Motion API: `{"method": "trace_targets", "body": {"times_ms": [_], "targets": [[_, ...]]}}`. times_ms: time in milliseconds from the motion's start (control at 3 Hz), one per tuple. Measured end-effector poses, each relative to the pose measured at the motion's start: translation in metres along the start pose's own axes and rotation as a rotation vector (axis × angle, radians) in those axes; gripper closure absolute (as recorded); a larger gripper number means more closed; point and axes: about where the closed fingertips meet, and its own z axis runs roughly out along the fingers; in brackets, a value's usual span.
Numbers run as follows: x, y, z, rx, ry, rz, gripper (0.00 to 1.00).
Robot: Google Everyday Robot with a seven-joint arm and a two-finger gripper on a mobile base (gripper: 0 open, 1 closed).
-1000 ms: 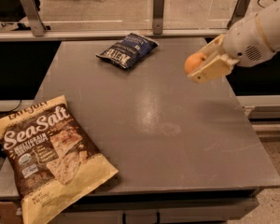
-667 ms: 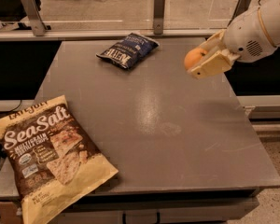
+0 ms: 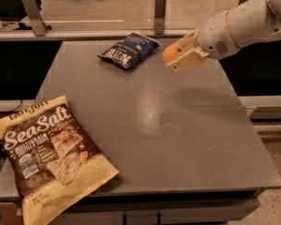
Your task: Move orange near blue chip bag
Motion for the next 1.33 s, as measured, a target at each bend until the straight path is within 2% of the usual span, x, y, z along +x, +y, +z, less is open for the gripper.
{"method": "trace_targets", "body": {"times_ms": [333, 667, 1000, 1333], "targets": [[-0.006, -0.041, 0.061, -0.009, -0.062, 0.008, 1.00], [-0.003, -0.066, 0.095, -0.011, -0.075, 0.033, 1.00], [0.002, -0.077, 0.120, -0.033, -0.070, 0.064, 0.82], [0.007, -0.084, 0.130, -0.037, -0.061, 0.083, 0.59]]}}
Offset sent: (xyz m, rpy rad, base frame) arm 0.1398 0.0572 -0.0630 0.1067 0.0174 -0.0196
